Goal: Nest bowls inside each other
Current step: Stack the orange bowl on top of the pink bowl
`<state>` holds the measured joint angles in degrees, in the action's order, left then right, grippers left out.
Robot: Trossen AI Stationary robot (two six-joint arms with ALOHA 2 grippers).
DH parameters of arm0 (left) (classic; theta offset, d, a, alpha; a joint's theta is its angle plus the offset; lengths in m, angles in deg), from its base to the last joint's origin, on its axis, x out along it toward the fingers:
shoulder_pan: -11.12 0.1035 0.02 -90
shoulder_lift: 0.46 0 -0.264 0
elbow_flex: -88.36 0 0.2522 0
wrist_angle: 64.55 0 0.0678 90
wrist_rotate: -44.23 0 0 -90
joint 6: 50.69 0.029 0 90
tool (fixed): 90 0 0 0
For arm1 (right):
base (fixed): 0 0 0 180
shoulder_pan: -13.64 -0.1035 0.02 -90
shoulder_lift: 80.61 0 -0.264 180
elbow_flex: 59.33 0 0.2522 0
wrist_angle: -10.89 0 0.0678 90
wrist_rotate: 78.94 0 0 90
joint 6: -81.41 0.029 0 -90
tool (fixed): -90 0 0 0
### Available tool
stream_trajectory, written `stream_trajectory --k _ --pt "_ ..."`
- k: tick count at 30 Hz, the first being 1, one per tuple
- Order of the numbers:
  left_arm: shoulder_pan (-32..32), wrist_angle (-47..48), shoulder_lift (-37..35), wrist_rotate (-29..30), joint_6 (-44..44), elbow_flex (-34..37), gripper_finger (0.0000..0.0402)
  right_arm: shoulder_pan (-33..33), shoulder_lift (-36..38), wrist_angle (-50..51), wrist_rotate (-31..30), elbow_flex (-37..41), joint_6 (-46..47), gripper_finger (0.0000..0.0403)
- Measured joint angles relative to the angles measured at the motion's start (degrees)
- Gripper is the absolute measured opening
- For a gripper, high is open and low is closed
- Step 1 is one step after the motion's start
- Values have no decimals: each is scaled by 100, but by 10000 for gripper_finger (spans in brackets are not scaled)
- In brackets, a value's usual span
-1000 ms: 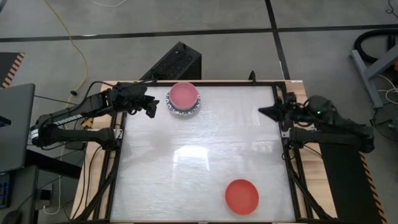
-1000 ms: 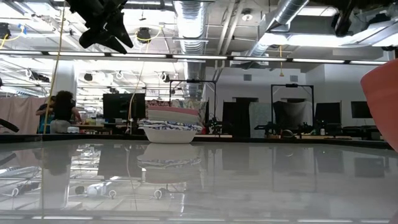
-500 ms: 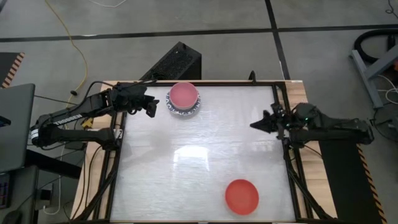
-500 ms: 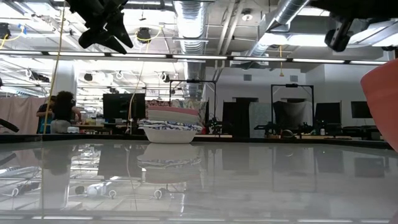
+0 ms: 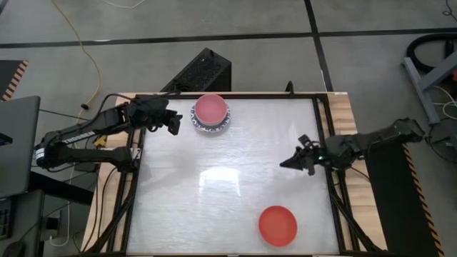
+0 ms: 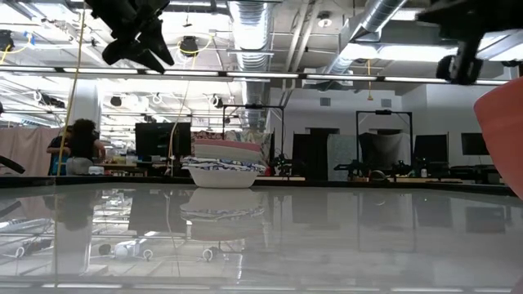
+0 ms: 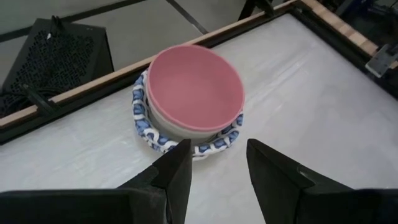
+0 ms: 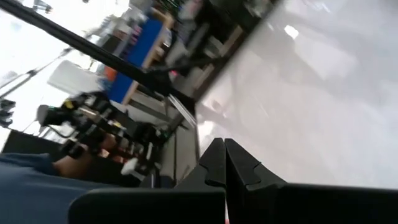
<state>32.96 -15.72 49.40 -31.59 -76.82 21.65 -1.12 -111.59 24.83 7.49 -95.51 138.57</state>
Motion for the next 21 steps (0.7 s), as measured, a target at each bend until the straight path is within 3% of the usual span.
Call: stream_trajectory --k 5,21 --pt "0 -11 0 -2 -20 157 142 -481 -270 392 -273 0 615 8" --pt "0 -13 2 271 -107 186 142 -1203 -910 1589 -245 -9 2199 8"
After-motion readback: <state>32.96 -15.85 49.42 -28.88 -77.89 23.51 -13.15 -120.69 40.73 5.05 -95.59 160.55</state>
